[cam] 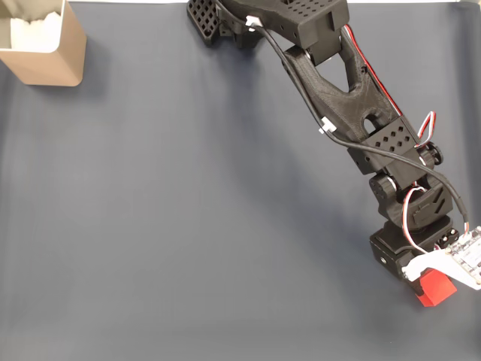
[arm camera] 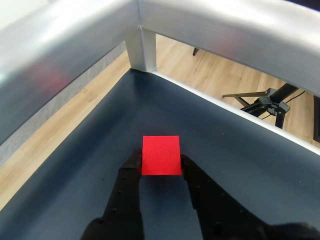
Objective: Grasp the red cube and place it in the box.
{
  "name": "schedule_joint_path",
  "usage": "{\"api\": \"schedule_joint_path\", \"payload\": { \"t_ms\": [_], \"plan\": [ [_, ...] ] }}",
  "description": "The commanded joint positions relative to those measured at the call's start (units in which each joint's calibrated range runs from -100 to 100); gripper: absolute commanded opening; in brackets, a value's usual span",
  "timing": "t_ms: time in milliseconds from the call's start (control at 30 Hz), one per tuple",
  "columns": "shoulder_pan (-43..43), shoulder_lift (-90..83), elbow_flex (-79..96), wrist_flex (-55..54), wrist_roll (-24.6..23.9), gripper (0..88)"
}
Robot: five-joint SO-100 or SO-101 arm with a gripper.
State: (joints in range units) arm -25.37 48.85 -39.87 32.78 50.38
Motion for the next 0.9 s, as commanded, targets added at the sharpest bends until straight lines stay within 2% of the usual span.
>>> {"api": "schedule_joint_path", "payload": {
  "t_ms": [0, 267, 533, 867],
  "plan": [
    [0.02, -7.25, 0.46, 0.99, 0.39, 0.0],
    [2.22, -20.95, 12.96, 3.04, 0.05, 0.0],
    [6.27, -39.23, 27.19, 9.68, 0.29, 0.0],
    [12.66, -56.04, 45.9, 10.01, 0.44, 0.0]
  ]
}}
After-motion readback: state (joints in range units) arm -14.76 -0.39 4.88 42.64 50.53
